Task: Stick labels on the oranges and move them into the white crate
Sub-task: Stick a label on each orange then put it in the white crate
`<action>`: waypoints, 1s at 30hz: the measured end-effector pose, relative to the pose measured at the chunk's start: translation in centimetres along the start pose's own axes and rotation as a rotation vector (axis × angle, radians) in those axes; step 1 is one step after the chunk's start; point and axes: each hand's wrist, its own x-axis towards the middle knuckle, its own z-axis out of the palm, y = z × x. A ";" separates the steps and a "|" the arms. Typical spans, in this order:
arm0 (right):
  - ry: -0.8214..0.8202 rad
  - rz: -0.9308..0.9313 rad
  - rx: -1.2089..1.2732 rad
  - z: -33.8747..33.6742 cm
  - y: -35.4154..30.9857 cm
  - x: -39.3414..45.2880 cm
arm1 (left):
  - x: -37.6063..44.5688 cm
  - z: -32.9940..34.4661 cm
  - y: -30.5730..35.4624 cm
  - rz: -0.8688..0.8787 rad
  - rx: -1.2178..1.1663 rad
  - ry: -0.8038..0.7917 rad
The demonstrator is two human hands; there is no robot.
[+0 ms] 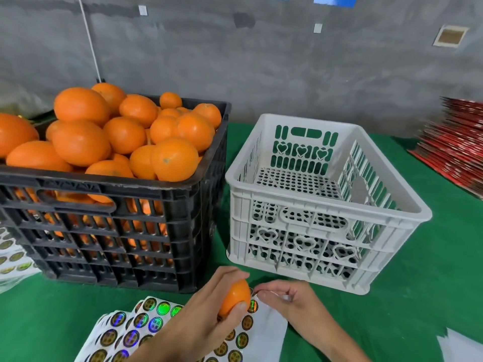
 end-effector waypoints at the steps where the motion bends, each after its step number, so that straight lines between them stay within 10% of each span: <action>1: 0.003 0.004 0.002 0.0 0.0 0.0 | 0.0 0.0 0.1 0.000 0.001 -0.006; 19: 0.514 -0.475 -0.391 4.1 2.2 0.2 | 0.1 0.2 -0.7 -0.027 -0.086 0.019; 30: 0.361 -0.628 -0.613 4.1 2.9 -0.2 | 0.4 0.1 -1.1 -0.060 -0.247 0.093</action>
